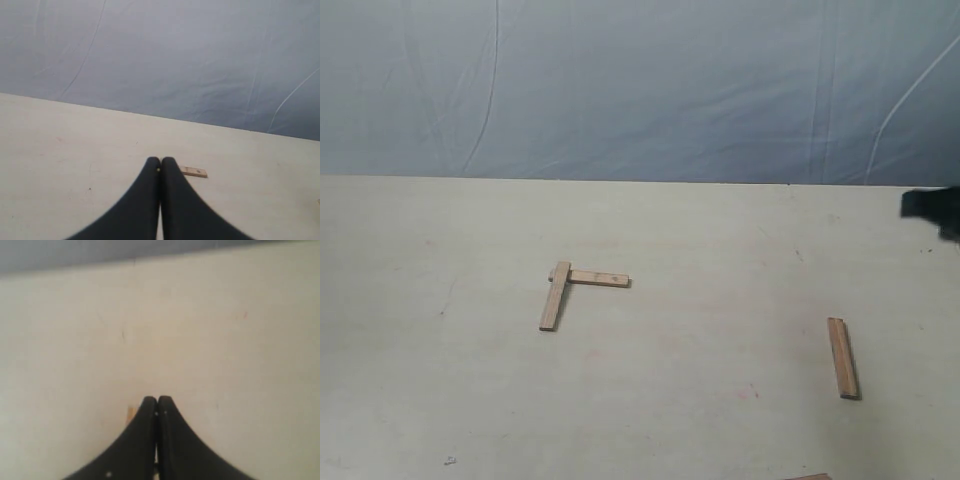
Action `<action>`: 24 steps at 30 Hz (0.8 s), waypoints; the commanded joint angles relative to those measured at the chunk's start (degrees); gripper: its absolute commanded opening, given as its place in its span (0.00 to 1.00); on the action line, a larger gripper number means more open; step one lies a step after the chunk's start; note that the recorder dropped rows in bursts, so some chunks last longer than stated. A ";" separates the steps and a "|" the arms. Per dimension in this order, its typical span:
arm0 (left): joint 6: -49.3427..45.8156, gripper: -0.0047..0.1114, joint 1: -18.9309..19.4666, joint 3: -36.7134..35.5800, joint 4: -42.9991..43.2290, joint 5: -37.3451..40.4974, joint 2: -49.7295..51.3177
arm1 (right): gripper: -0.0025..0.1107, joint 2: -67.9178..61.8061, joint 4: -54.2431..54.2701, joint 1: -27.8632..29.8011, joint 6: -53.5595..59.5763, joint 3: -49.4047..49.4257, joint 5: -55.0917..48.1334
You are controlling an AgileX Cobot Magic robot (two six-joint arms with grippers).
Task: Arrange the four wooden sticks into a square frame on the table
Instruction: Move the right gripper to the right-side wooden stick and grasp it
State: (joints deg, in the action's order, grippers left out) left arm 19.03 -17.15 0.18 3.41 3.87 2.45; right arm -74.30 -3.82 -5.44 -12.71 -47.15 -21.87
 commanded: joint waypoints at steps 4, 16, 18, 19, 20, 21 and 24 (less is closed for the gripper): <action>0.29 0.04 -0.12 -0.18 -3.08 0.74 -0.48 | 0.20 -20.26 -0.16 -6.50 2.30 -11.94 -21.48; 0.19 0.04 -0.12 -0.18 -3.41 0.74 -0.48 | 0.45 -34.30 4.65 -6.74 1.29 -14.64 -10.80; 0.19 0.04 -0.12 -0.18 -3.41 0.74 -0.48 | 0.45 -36.65 4.65 -6.74 0.91 -15.13 -9.51; 0.19 0.04 -0.12 -0.18 -3.41 0.74 -0.48 | 0.45 -37.83 4.65 -6.74 0.15 -15.39 -9.14; 0.19 0.04 -0.12 -0.18 -3.41 0.74 -0.48 | 0.45 -39.35 4.37 -6.74 -0.51 -16.00 -9.33; 0.19 0.04 -0.12 -0.18 -3.41 0.74 -0.48 | 0.45 -39.82 4.37 -6.74 -0.51 -16.09 -9.47; 0.19 0.04 -0.12 -0.18 -3.41 0.74 -0.48 | 0.42 -41.32 4.37 -6.74 -0.85 -16.09 -9.47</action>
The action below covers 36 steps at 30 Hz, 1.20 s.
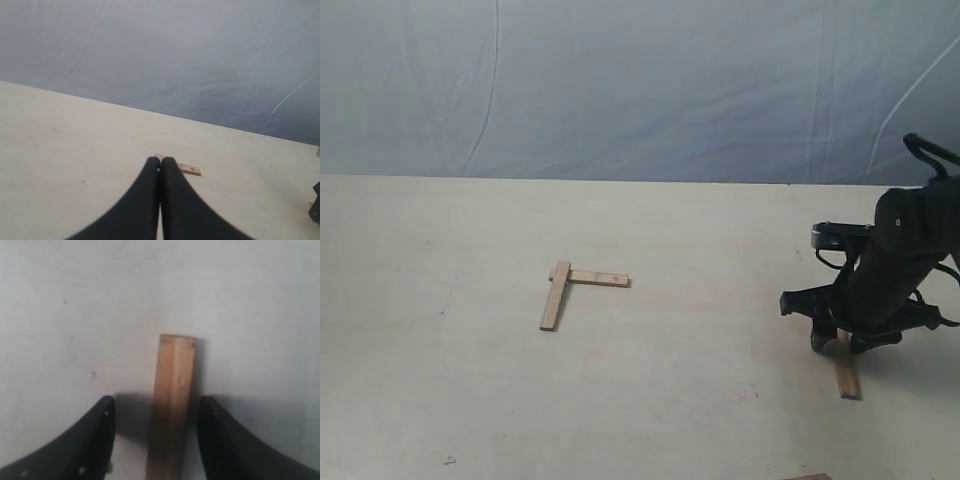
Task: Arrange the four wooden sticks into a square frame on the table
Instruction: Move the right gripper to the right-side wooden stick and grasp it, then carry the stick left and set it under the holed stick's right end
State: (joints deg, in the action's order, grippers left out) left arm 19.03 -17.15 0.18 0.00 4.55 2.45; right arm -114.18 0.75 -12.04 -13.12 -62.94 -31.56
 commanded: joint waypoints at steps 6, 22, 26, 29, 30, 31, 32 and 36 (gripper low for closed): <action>0.19 0.04 -0.12 -0.18 0.00 0.06 -0.48 | 0.01 -1.26 -0.20 -0.70 -0.31 -2.21 -4.81; 0.04 0.04 15.34 -0.18 0.00 0.06 -1.74 | 0.01 -3.51 -0.75 -22.88 -12.81 -22.61 -11.37; 0.04 0.04 15.95 -0.18 1.14 0.06 -2.45 | 0.01 -8.53 -2.11 -25.34 -17.46 -29.47 -13.87; 0.04 0.04 15.95 -0.18 1.14 0.06 -2.45 | 0.01 -12.69 -3.90 -26.85 -19.64 -35.78 -17.06; 0.04 0.04 15.95 -0.18 1.14 0.06 -2.45 | 0.01 -14.03 -4.45 -27.12 -20.07 -38.15 -18.28; 0.04 0.04 15.95 -0.18 1.14 0.06 -2.45 | 0.01 -15.42 -5.25 -27.44 -20.59 -40.45 -19.52; 0.04 0.04 15.95 -0.18 1.14 0.06 -2.45 | 0.01 -16.63 -5.49 -27.62 -21.27 -42.18 -20.38; 0.04 0.04 15.95 -0.18 1.14 0.06 -2.45 | 0.01 -20.98 -5.76 -28.02 -22.22 -48.95 -22.30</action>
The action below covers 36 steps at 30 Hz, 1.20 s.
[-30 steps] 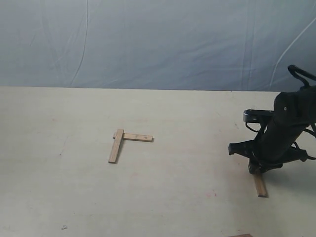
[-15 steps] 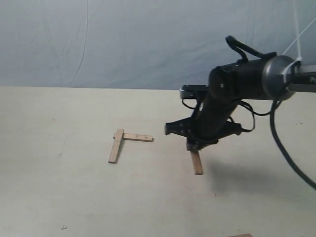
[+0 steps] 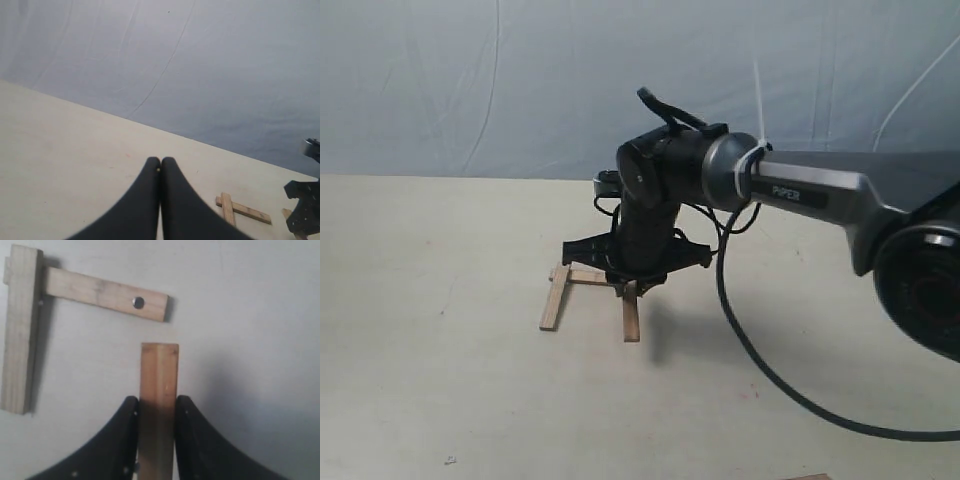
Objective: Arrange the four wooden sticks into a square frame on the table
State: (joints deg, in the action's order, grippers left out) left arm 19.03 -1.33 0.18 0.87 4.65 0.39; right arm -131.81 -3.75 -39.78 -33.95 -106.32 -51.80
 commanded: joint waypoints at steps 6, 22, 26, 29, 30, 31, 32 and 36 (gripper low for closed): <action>0.04 0.04 0.12 -0.18 0.28 -0.04 -0.39 | 0.01 -7.92 -3.81 -0.86 -5.70 -9.40 -0.55; 0.04 0.04 0.12 -0.18 1.17 -0.04 -0.39 | 0.01 -6.83 -9.54 -0.51 -9.10 -9.40 0.94; 0.04 0.04 0.12 -0.18 1.17 -0.04 -0.39 | 0.01 -2.05 -8.44 1.01 2.81 -9.29 -7.30; 0.04 0.04 0.12 -0.18 1.17 -0.04 -0.39 | 0.01 1.38 -7.23 2.04 9.85 -6.89 -12.38; 0.04 0.04 0.12 -0.18 1.17 -0.04 -0.39 | 0.01 2.60 -7.23 2.22 10.97 -5.38 -12.88; 0.04 0.04 0.12 -0.18 1.30 -0.04 -0.39 | 0.01 4.38 -7.23 2.67 12.38 -2.73 -12.76; 0.04 0.04 0.12 -0.18 1.41 -0.04 -0.39 | 0.01 6.30 -6.85 3.12 13.83 0.45 -11.91; 0.04 0.04 0.12 -0.18 1.41 -0.04 -0.39 | 0.01 14.69 -4.93 5.05 15.96 14.97 -4.75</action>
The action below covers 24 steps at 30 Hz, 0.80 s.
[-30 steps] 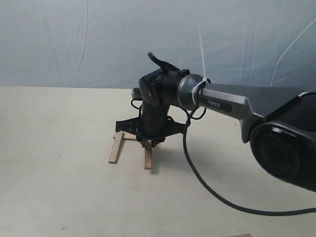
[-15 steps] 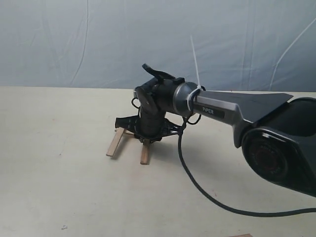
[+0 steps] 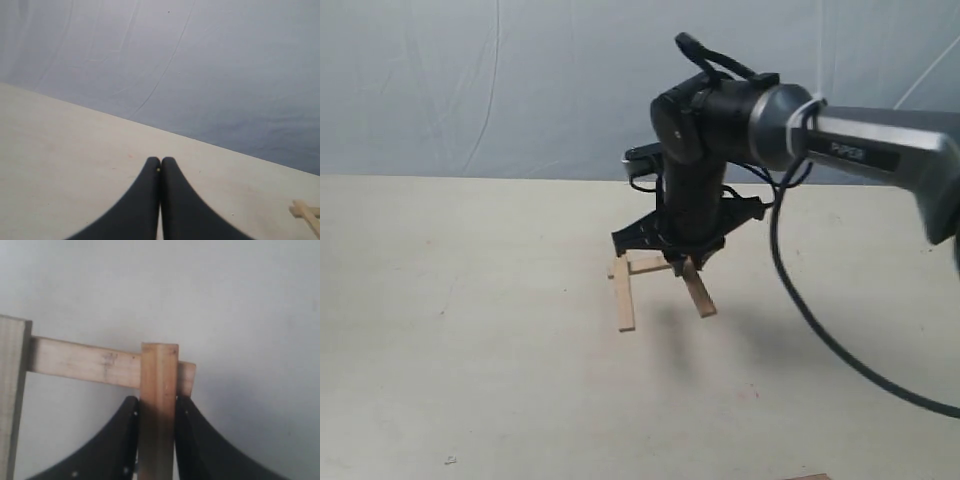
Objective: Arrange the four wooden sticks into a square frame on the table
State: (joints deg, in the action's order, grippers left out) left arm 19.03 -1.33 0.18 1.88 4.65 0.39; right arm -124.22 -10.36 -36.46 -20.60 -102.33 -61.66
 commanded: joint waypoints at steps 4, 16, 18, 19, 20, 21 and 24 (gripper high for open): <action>0.04 0.04 0.12 -0.18 0.40 -0.04 -0.39 | 0.01 15.11 1.32 2.82 -0.45 28.46 16.10; 0.04 0.04 0.12 -0.18 0.40 -0.04 -0.39 | 0.01 23.11 1.80 4.39 -0.85 50.54 29.00; 0.04 0.04 0.12 -0.18 0.40 -0.04 -0.39 | 0.01 23.11 2.06 4.39 -0.85 52.16 30.80; 0.04 0.04 0.12 -0.18 0.40 -0.04 -0.39 | 0.01 23.11 2.06 4.39 -0.85 52.73 31.35; 0.04 0.04 0.12 -0.18 0.40 -0.04 -0.39 | 0.01 23.11 2.06 4.39 -0.85 53.58 32.08; 0.04 0.04 0.12 -0.18 0.57 -0.04 -0.39 | 0.01 23.11 2.06 4.39 -0.85 54.11 32.51; 0.04 0.04 0.12 -0.18 0.57 -0.04 -0.39 | 0.01 23.11 2.06 4.39 -0.85 55.90 34.10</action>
State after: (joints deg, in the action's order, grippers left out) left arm 19.03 -1.33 0.18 1.88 4.65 0.39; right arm -101.61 -8.20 -32.37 -21.34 -47.84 -29.45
